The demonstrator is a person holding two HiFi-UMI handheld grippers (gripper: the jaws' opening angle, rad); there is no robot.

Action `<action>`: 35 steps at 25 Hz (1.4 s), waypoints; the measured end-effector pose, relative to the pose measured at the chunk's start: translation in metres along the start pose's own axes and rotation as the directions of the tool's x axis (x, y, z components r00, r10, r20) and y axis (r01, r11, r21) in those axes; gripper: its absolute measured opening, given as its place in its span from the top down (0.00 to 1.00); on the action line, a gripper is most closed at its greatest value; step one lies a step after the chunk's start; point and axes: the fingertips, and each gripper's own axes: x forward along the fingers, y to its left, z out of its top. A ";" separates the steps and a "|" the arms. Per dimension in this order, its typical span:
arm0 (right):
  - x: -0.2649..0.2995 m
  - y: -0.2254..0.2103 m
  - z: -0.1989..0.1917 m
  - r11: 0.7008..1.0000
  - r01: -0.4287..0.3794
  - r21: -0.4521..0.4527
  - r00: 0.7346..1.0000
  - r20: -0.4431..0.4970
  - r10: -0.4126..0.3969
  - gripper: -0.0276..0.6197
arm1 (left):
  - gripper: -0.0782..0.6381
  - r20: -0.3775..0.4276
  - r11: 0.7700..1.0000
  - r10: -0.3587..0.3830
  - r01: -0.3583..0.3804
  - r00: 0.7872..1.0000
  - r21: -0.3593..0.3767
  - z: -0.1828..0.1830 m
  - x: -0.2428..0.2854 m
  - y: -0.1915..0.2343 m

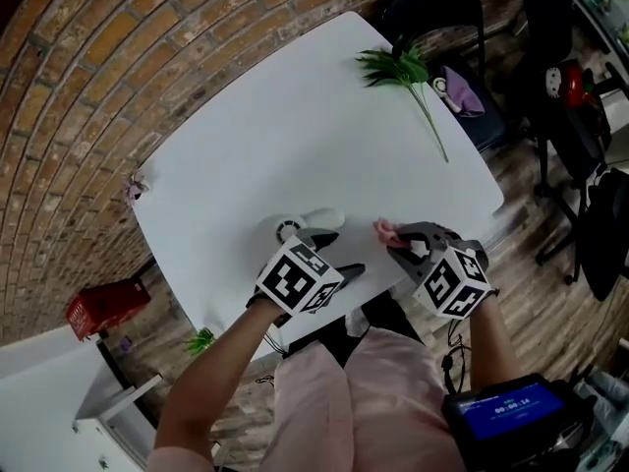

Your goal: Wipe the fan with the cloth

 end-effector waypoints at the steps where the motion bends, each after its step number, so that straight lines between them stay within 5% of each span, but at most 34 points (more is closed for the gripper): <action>1: 0.001 0.001 0.002 1.000 -0.006 -0.003 1.000 0.004 0.006 0.87 | 0.45 -0.001 0.999 0.017 -0.017 1.000 0.031 0.001 -0.009 0.000; 4: 0.005 0.004 0.012 0.999 -0.025 -0.023 1.000 0.015 0.026 0.87 | 0.45 -0.019 0.974 0.146 -0.140 0.989 0.179 0.003 -0.042 0.014; 7: 0.009 0.008 0.022 0.998 -0.052 -0.043 0.998 0.024 0.053 0.87 | 0.44 -0.031 0.890 0.324 -0.294 0.945 0.348 0.004 -0.068 0.048; 9: 0.015 0.015 0.026 0.996 -0.075 -0.052 0.997 0.022 0.077 0.87 | 0.40 -0.089 0.870 0.346 -0.284 0.934 0.403 -0.007 -0.067 0.062; 14: 0.035 0.036 0.036 0.988 -0.143 -0.054 0.990 0.008 0.143 0.87 | 0.37 -0.225 0.876 0.316 -0.192 0.922 0.443 -0.041 -0.039 0.087; 24: 0.083 0.067 0.060 0.972 -0.232 0.027 0.973 0.020 0.231 0.87 | 0.37 -0.256 0.878 0.263 -0.121 0.930 0.463 -0.046 -0.027 0.093; 31: 0.109 0.058 0.081 0.965 -0.168 0.200 0.986 0.019 0.168 0.87 | 0.37 -0.242 0.882 0.248 -0.115 0.938 0.458 -0.047 -0.027 0.093; 35: 0.110 0.046 0.078 0.925 -0.082 0.372 0.996 0.001 0.088 0.87 | 0.37 -0.233 0.883 0.238 -0.110 0.943 0.457 -0.047 -0.026 0.092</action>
